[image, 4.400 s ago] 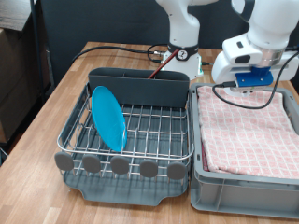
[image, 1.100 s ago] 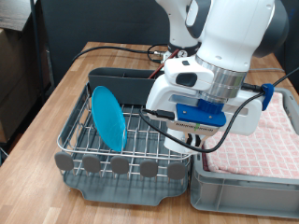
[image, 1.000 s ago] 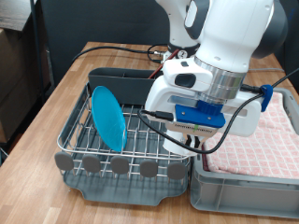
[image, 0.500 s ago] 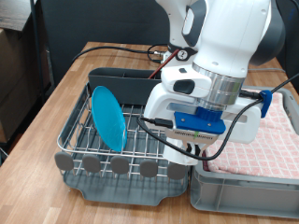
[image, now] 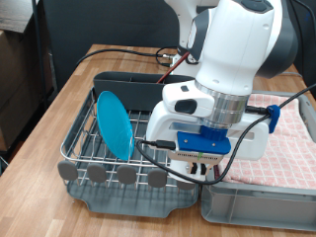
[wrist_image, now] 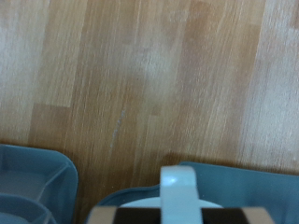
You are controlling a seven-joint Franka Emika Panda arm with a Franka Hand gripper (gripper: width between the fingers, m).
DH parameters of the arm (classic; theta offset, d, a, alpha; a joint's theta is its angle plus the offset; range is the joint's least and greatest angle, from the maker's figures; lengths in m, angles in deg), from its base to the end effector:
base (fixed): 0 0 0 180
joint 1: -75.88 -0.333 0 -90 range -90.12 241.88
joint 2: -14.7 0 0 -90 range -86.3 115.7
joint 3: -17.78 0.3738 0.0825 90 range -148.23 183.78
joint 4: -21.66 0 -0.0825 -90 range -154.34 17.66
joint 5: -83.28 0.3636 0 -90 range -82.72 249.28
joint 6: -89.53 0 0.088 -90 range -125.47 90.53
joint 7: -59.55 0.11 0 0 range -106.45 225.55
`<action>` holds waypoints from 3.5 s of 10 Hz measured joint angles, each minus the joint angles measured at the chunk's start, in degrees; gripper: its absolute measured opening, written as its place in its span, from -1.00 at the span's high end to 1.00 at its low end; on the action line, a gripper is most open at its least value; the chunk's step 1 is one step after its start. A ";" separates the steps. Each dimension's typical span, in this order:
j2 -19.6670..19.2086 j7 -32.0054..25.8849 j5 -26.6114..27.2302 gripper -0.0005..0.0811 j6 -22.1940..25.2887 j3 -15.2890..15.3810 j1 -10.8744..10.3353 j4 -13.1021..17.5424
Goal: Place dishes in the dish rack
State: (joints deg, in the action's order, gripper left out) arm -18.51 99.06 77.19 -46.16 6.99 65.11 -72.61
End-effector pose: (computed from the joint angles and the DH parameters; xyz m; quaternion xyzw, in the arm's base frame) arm 0.7149 0.0221 0.3544 0.9515 -0.2846 0.1009 0.0592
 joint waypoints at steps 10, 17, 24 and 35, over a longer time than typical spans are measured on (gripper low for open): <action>-4.58 -4.33 2.45 0.81 3.41 1.34 2.18 5.67; -7.23 -5.39 3.36 0.81 7.58 1.94 2.65 9.50; -7.66 -5.40 3.22 0.81 7.52 1.92 2.64 9.90; -5.52 -6.35 1.61 0.81 14.56 1.12 1.97 13.15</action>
State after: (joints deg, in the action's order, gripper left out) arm -24.03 92.72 78.81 -31.60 8.11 67.07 -59.45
